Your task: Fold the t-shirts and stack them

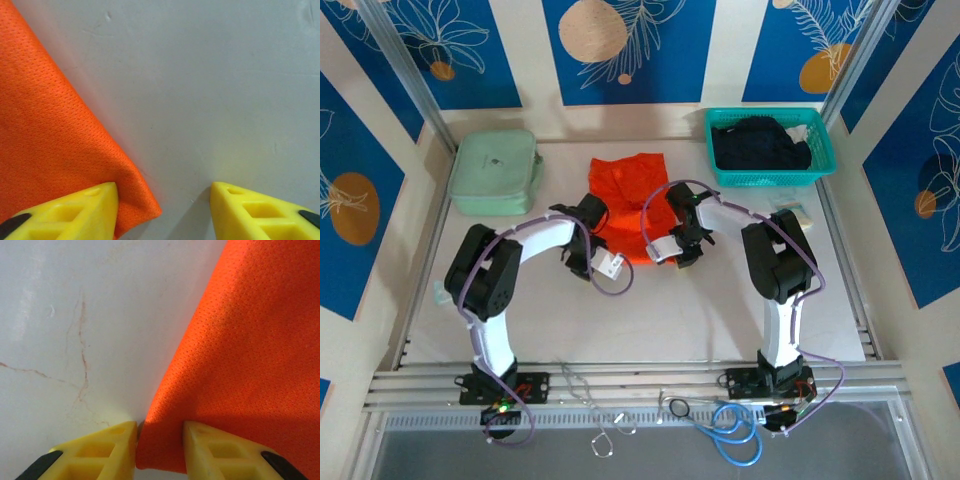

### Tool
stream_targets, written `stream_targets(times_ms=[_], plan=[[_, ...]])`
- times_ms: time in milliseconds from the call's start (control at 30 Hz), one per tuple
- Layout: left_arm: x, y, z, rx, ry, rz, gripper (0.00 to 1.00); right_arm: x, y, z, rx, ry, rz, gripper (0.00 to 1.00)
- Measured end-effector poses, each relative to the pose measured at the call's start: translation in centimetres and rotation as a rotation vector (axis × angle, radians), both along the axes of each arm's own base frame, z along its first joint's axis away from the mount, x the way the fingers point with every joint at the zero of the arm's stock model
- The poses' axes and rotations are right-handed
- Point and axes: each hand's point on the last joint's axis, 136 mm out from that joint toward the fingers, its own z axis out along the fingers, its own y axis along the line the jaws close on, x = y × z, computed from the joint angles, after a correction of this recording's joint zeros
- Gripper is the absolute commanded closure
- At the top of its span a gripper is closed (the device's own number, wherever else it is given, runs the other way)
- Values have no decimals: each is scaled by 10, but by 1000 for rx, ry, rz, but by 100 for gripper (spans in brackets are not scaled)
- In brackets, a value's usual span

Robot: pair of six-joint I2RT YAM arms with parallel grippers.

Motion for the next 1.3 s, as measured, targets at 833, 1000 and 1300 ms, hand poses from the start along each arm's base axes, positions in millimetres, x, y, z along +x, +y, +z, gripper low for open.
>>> stream_targets(times_ms=[833,1000,1300], plan=[[0,1,-1,16,30,53,100,-14,13,4,46,20,-25,100],[-1,1,3,-19,-28,52,100,-31,7,11,56,31,-42,100],[-19,-2,43,-98,-149,32,100,-66,4,35,98,6,-78,100]])
